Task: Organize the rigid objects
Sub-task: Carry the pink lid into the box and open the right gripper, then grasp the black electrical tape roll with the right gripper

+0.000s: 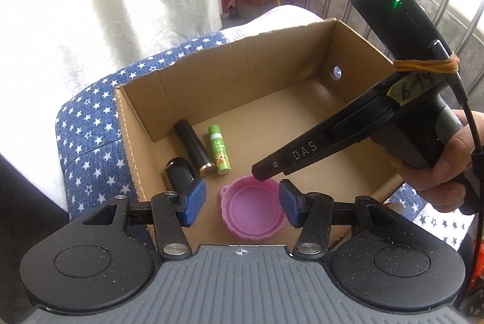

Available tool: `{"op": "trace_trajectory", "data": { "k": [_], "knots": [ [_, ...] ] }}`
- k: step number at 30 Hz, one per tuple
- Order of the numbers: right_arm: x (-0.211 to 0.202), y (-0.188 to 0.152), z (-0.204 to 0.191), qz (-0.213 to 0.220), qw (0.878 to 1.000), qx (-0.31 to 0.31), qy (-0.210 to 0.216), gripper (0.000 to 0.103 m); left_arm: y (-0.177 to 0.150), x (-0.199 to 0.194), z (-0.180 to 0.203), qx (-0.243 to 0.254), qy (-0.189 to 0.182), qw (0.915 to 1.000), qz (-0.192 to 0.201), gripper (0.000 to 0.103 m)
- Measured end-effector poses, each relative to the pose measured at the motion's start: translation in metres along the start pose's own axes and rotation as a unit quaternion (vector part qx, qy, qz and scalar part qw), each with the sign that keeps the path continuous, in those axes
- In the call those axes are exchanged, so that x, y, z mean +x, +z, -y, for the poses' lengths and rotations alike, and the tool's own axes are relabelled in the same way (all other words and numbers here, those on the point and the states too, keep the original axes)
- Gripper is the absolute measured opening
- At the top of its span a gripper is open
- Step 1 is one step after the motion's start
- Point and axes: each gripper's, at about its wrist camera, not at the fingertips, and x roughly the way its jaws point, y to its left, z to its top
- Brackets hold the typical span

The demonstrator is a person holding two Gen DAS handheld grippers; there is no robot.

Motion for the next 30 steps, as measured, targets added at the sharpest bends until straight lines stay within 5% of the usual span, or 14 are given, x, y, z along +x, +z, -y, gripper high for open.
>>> {"op": "trace_trajectory", "data": {
  "k": [7, 13, 18, 24, 30],
  "knots": [
    [-0.068, -0.028, -0.009, 0.088, 0.995, -0.006, 0.041, 0.020, -0.021, -0.059, -0.006, -0.029, 0.001, 0.9967, 0.076, 0.053],
    [-0.134, -0.097, -0.025, 0.185, 0.980, -0.041, 0.066, 0.021, -0.065, -0.110, 0.002, -0.045, 0.015, 0.9881, 0.146, 0.054],
    [-0.145, -0.170, -0.037, 0.250, 0.964, -0.074, 0.061, 0.026, -0.122, -0.104, 0.015, -0.065, 0.016, 0.9868, 0.148, 0.054],
    [-0.087, -0.217, -0.052, 0.212, 0.973, -0.076, 0.050, 0.027, -0.172, -0.071, 0.034, -0.071, 0.015, 0.9914, 0.108, 0.054],
    [-0.039, -0.219, -0.062, 0.159, 0.983, -0.066, 0.058, 0.027, -0.197, -0.053, 0.054, -0.038, 0.045, 0.9940, 0.092, 0.054]
  ]
}}
